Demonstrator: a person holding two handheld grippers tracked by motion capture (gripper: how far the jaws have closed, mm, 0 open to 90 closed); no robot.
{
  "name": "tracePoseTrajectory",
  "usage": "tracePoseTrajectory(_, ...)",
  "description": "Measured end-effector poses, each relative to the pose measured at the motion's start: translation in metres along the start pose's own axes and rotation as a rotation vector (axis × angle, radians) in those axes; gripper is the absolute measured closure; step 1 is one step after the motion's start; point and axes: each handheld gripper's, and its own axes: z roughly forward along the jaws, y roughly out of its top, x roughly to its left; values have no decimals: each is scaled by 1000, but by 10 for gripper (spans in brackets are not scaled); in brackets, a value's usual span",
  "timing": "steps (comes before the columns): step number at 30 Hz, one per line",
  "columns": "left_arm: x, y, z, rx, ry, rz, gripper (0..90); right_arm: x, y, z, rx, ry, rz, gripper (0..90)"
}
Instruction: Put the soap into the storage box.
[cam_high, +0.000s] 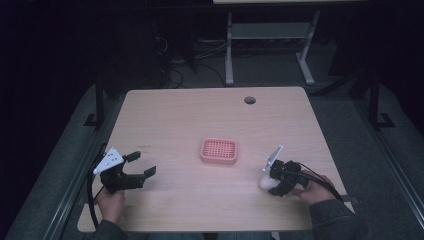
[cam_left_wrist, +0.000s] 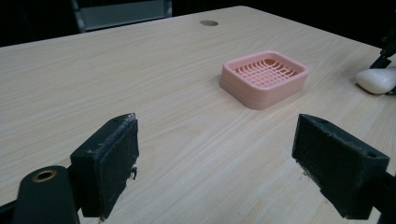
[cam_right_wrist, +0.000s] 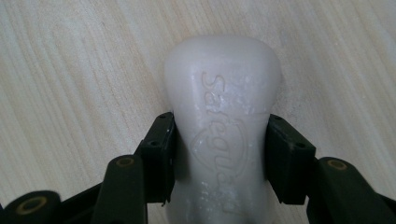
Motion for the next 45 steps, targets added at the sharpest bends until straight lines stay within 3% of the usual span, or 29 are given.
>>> tracePoseTrajectory(16, 0, 0, 0, 0, 0, -5, 141, 5, 1, -3, 2, -38, -36, 488)
tracePoseTrajectory(23, 0, 0, -1, 0, 1, -1, 140, 6, 2, -10, -28, -48, -37, 488)
tracePoseTrajectory(45, 1, 0, -2, -6, 0, -8, 141, 0, 32, -26, -59, -35, -70, 488)
